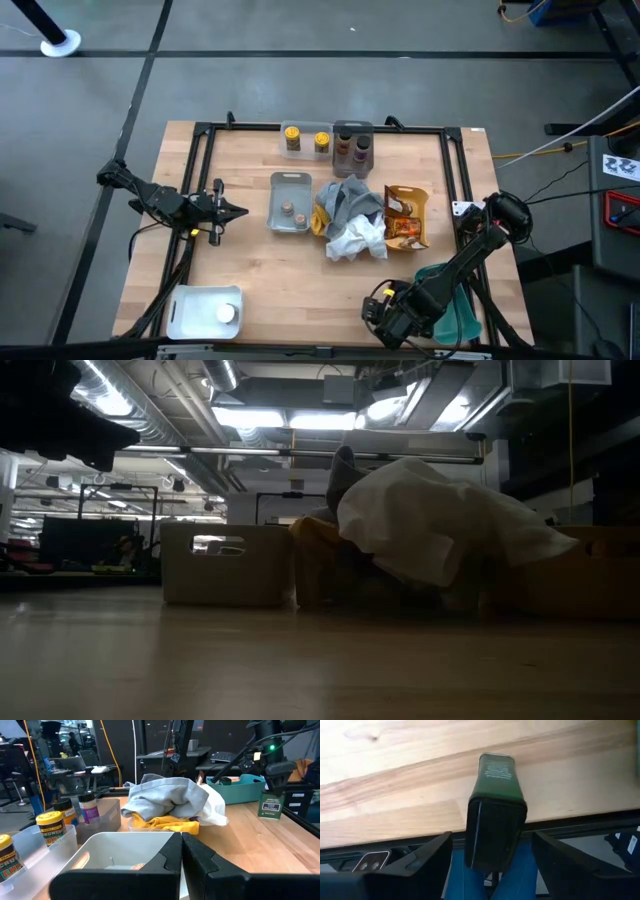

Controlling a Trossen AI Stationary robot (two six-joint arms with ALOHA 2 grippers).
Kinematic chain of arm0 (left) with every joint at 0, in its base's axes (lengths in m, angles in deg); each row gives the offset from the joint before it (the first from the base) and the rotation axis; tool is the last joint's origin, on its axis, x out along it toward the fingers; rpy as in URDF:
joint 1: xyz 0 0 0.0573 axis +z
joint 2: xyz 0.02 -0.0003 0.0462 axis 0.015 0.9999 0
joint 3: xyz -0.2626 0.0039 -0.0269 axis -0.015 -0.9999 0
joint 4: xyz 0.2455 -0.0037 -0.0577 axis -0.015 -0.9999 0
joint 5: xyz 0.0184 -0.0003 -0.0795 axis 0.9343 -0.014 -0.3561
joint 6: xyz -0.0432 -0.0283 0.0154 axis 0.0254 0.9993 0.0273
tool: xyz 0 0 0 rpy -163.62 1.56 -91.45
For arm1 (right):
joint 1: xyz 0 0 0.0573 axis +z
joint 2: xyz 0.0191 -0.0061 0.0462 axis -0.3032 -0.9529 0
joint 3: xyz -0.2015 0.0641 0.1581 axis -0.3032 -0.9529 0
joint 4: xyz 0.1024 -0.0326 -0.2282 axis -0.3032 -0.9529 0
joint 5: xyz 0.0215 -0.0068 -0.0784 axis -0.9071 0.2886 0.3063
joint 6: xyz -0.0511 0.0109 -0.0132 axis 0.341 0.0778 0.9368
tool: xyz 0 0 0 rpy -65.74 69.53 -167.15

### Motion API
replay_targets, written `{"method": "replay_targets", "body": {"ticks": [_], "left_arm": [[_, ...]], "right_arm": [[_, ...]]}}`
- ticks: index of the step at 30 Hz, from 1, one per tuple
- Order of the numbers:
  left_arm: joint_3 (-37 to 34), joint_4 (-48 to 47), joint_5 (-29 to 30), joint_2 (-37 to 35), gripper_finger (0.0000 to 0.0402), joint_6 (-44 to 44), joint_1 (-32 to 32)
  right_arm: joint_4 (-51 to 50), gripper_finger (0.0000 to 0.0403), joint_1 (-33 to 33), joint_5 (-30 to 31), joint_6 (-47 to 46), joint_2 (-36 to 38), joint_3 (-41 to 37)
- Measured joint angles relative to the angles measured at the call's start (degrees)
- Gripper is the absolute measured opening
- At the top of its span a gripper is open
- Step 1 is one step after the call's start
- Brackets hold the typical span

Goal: Sort spices by type
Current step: Put the green seasoning can into the green bin

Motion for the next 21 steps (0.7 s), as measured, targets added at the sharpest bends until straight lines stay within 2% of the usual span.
{"method": "replay_targets", "body": {"ticks": [7,21], "left_arm": [[0.00,0.00,0.00,0.00,0.0003,0.00,0.00],[0.00,0.00,0.00,-0.01,0.0003,0.00,0.00]], "right_arm": [[0.50,0.0271,0.05,4.00,0.17,-0.01,0.00],[-0.30,0.0271,0.04,1.49,-1.22,-2.02,0.00]]}}
